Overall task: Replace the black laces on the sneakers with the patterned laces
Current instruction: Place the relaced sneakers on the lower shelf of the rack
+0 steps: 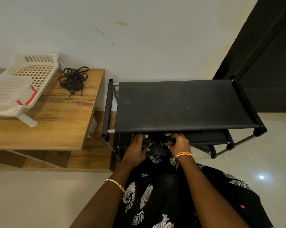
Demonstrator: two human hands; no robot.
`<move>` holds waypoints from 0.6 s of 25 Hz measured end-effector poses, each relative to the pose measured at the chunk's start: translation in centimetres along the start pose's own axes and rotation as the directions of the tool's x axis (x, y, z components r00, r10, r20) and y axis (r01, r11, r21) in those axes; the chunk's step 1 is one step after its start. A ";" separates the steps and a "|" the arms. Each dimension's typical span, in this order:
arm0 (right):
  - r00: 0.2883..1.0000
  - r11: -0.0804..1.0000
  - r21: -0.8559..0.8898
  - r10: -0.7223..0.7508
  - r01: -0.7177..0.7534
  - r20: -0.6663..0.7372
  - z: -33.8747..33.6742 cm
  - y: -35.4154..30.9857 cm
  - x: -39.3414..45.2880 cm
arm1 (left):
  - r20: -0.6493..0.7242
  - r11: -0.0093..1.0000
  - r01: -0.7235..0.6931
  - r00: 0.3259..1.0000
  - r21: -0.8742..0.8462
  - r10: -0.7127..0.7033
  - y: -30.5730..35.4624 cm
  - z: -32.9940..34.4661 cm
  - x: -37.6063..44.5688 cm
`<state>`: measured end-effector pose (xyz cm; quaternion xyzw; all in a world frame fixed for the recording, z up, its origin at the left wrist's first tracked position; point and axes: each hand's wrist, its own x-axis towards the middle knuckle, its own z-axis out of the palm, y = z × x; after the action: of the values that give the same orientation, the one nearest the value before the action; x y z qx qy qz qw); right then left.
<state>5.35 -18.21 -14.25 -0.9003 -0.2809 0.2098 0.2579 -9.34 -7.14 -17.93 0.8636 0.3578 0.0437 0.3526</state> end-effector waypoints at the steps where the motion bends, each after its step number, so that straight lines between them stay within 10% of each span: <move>1: 1.000 1.000 -0.002 0.005 -0.005 -0.001 0.1 0.0 0.0 | -0.010 1.000 0.006 1.000 -0.003 -0.006 0.1 0.1 -0.1; 15: 0.988 0.996 -0.015 0.085 -0.083 0.130 -2.7 -4.2 -1.4 | -0.067 0.982 0.121 0.989 -0.147 -0.132 3.3 -3.5 -2.9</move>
<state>4.07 -17.02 -9.36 -0.8969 -0.2600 0.2777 0.2255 -10.68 -8.59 -12.66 0.8094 0.4213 0.0797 0.4013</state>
